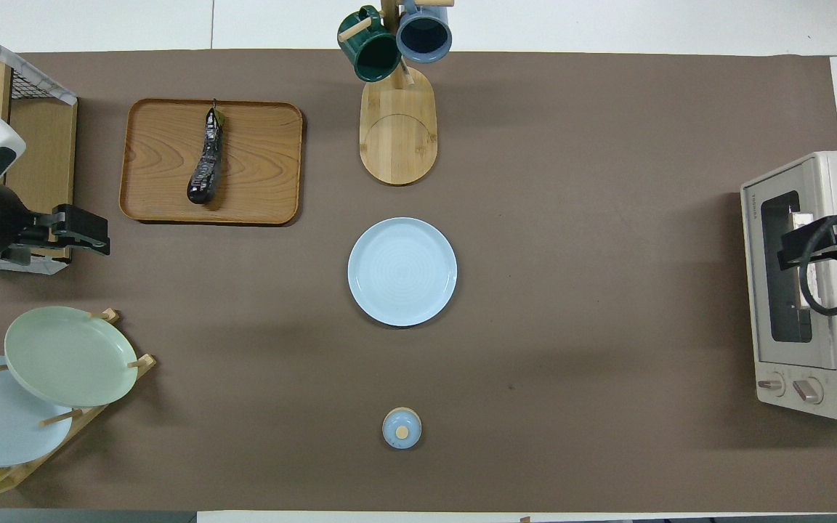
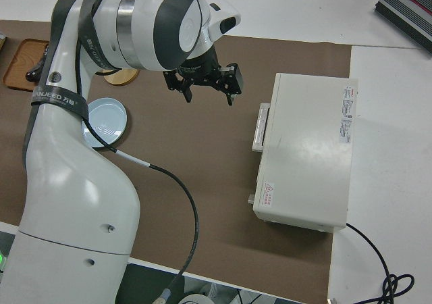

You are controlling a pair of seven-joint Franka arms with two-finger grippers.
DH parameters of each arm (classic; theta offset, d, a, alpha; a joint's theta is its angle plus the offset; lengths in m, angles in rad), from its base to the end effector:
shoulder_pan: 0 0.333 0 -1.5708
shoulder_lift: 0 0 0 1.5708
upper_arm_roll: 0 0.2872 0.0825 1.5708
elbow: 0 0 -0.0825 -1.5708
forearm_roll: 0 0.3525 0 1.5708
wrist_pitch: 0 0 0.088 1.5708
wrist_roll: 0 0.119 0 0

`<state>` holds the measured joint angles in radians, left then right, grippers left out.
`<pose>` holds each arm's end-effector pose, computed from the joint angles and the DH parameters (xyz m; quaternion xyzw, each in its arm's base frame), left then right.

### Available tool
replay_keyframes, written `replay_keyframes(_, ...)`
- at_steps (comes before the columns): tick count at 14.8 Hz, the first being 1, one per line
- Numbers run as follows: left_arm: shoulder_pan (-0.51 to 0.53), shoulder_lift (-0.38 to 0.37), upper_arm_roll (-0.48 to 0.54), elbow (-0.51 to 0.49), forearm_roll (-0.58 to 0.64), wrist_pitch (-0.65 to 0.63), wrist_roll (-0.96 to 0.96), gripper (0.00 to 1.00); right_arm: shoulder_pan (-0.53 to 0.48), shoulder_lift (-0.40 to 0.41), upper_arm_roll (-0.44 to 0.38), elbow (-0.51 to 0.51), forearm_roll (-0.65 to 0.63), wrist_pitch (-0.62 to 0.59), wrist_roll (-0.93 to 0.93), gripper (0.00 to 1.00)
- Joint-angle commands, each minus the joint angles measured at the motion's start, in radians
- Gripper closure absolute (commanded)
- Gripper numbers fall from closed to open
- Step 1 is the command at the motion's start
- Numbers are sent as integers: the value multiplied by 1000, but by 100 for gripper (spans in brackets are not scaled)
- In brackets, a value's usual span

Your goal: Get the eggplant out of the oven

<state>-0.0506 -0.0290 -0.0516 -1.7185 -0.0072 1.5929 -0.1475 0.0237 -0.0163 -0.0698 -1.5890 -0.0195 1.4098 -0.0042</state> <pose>0.5073 -0.0532 0.5357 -0.9986 -0.0229 0.0483 0.0032 0.4973 -0.0258 0.5716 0.9964 -0.0216 -0.0816 0.0071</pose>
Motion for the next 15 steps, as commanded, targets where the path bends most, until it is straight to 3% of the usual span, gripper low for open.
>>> replay_keyframes(1, 26, -16, 4, 40, -54, -48, 20, 0, 4, 18, -28, 27, 38, -20, 29, 0)
replay_keyframes(3, 34, -2, 1, 82, -59, -82, 32, 0, 5, 18, -22, 32, 18, -15, 23, 0)
replay_keyframes(9, 31, -3, 1, 79, -53, -73, 32, 0, 5, 19, -19, 31, -5, -5, -66, 0)
replay_keyframes(15, 23, 3, 1, 82, -42, -45, 40, 0, 7, 19, -16, 31, -14, 9, -36, 0)
